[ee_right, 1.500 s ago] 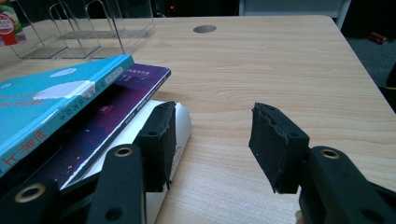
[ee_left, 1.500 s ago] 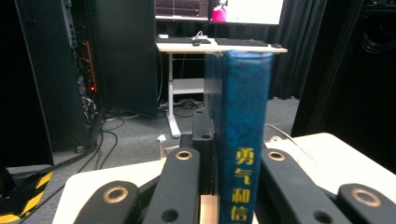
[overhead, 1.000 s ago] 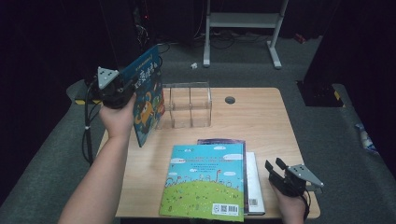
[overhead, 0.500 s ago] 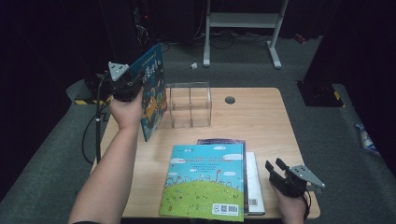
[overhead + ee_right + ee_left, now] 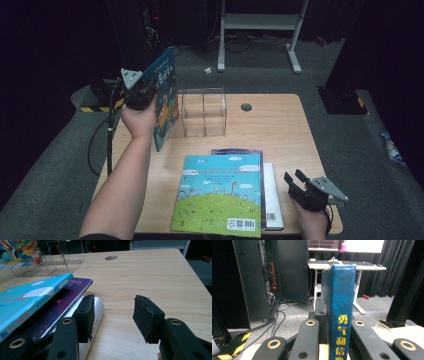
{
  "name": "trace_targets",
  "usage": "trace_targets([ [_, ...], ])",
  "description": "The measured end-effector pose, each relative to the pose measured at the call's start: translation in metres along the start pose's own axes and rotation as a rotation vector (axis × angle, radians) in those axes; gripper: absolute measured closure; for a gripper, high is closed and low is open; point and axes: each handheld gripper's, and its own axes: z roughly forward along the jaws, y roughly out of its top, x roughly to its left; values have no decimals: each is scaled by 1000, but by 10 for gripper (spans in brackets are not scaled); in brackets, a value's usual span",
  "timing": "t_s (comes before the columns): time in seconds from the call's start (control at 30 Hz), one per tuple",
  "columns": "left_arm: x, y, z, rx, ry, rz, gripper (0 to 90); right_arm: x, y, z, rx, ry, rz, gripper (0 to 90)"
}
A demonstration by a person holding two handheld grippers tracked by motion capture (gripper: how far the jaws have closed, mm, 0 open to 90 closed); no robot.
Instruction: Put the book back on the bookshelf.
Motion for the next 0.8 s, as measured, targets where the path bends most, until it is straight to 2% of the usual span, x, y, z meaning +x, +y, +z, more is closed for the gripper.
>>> trace_targets([
  [0.27,1,-8,0,-10,-1,-19,830,2,0,1,1,6,-8,511],
  [0.43,-1,-11,-5,-1,-22,0,826,3,0,1,3,7,-7,511],
  [0.6,-6,-16,-17,25,-32,36,819,3,0,0,0,6,-6,511],
  [0.8,-4,-27,-33,29,-35,34,818,5,1,0,0,9,-12,511],
])
